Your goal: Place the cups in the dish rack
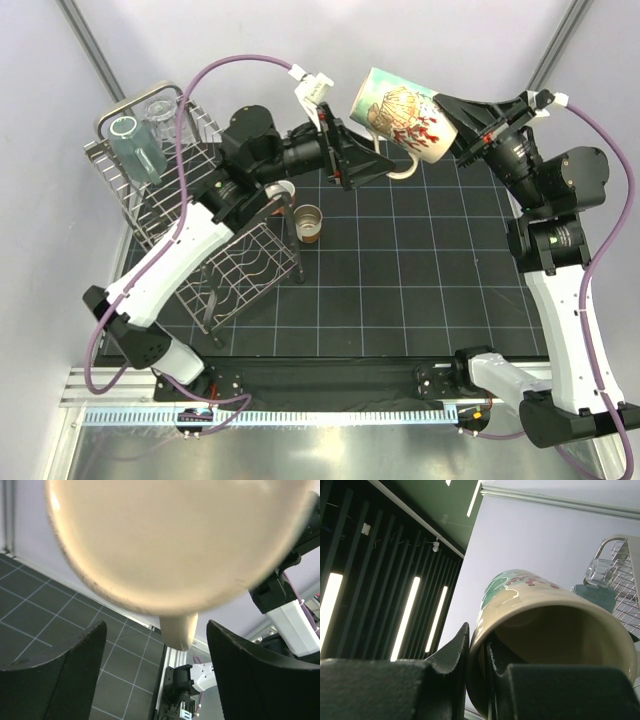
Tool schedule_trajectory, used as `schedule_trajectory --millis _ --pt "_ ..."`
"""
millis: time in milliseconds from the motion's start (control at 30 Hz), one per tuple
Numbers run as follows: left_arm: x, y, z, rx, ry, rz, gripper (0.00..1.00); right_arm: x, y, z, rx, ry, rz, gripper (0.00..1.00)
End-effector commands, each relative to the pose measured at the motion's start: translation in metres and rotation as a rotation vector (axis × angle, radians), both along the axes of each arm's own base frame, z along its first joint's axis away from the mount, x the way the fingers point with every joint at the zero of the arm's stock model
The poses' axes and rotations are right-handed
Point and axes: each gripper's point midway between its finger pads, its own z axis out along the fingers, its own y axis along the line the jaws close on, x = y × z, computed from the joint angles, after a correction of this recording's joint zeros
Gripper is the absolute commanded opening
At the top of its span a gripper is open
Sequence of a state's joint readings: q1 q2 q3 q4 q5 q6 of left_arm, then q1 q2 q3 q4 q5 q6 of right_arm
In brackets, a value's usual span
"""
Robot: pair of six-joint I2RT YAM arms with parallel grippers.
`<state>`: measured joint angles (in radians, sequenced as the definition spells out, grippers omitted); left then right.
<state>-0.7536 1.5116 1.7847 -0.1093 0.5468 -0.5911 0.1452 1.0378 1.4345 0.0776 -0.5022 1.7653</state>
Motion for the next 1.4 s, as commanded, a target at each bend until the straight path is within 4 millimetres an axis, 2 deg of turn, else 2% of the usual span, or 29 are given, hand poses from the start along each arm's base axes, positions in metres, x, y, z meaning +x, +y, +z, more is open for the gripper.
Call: schedule_trajectory --millis 0,133,333,567,800,933,1000,1100,1167,1367 --pt "-0.022 -0.007 0.035 -0.08 -0.132 -0.104 0.77 -0.056 -0.009 0.053 0.083 -0.187 0.031 0.04" --pt "-0.023 -0.011 0.042 -0.108 -0.147 -0.115 0.71 -0.059 -0.009 0.053 0.087 -0.19 0.036 0.04" --pt "-0.034 -0.015 0.058 -0.197 -0.127 -0.177 0.55 -0.058 -0.009 0.049 0.092 -0.187 0.041 0.04" --pt "-0.039 -0.022 0.055 -0.196 -0.105 -0.181 0.49 -0.058 -0.01 0.05 0.095 -0.198 0.03 0.04" --pt "-0.043 -0.032 0.049 -0.19 -0.08 -0.202 0.49 -0.057 -0.011 0.048 0.101 -0.198 0.022 0.04" --pt "-0.042 -0.035 0.046 -0.181 -0.062 -0.203 0.32 -0.058 -0.012 0.049 0.101 -0.205 0.016 0.04" --pt "-0.039 -0.035 0.045 -0.182 -0.053 -0.189 0.3 -0.058 -0.012 0.049 0.099 -0.209 0.014 0.04" --pt "-0.035 -0.033 0.051 -0.199 -0.049 -0.155 0.22 -0.058 -0.012 0.048 0.098 -0.208 0.011 0.04" --pt "-0.033 -0.03 0.058 -0.223 -0.041 -0.134 0.0 -0.058 -0.012 0.046 0.097 -0.206 0.011 0.04" --pt "-0.038 -0.017 0.075 -0.272 -0.055 -0.102 0.0 -0.056 -0.011 0.041 0.074 -0.221 0.0 0.04"
